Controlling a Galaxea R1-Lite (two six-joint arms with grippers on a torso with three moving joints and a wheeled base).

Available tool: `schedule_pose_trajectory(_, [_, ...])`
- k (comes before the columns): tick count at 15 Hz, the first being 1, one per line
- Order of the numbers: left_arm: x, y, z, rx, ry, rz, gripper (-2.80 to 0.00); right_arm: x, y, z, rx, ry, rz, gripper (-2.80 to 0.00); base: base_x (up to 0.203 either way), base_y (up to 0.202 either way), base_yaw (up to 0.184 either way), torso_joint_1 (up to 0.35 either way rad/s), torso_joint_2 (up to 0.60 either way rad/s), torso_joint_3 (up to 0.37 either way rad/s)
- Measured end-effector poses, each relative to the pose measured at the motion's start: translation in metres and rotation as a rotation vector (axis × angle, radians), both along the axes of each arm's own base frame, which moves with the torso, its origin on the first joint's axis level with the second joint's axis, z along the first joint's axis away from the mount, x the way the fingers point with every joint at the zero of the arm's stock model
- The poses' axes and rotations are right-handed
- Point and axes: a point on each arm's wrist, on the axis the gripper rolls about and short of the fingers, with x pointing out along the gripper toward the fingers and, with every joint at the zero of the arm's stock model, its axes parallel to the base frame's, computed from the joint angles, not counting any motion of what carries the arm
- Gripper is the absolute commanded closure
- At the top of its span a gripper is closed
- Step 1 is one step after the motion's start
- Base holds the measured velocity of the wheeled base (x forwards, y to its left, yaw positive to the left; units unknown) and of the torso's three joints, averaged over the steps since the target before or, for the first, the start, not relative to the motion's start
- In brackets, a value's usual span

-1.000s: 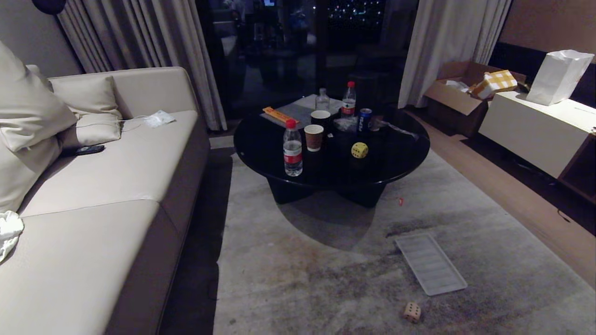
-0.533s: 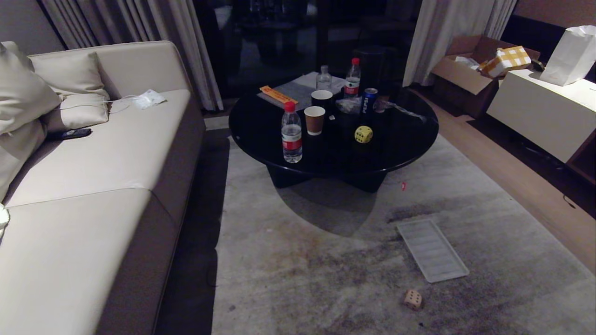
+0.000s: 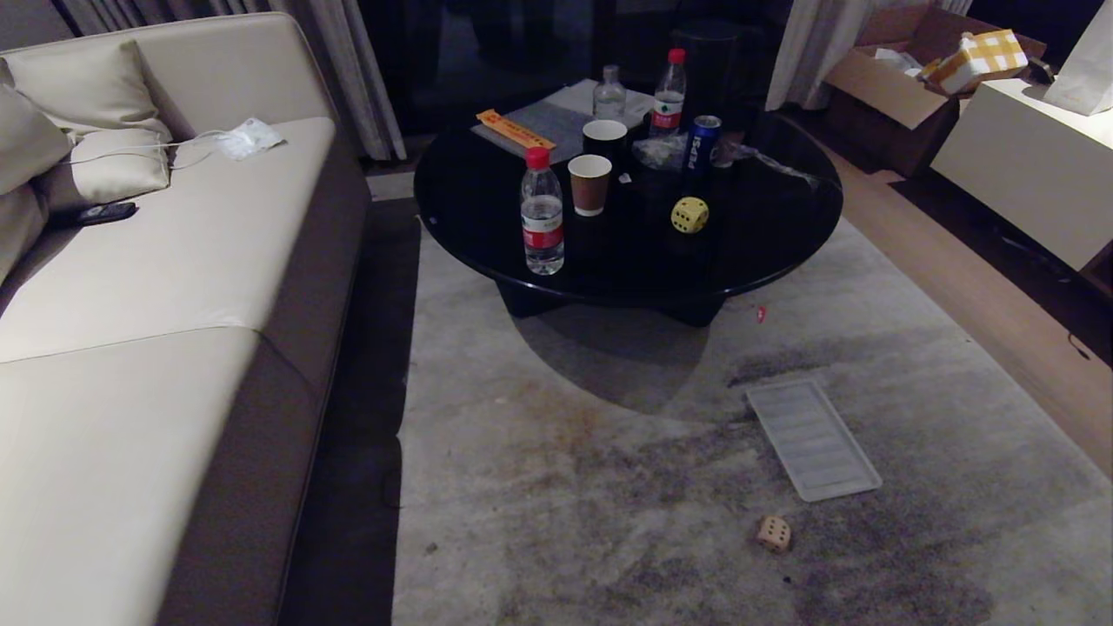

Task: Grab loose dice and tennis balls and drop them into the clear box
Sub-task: Pick up toys out of the box

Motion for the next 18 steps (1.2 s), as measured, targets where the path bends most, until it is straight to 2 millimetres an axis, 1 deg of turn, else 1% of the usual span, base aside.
schedule_pose_trajectory(18, [0.0000, 0.0000, 0.0000, -0.001, 0.000, 0.000, 0.00, 0.0000, 0.0000, -0.0002, 0.003, 0.001, -0.002, 0.00, 0.000, 0.000, 0.000, 0.002, 0.00, -0.196])
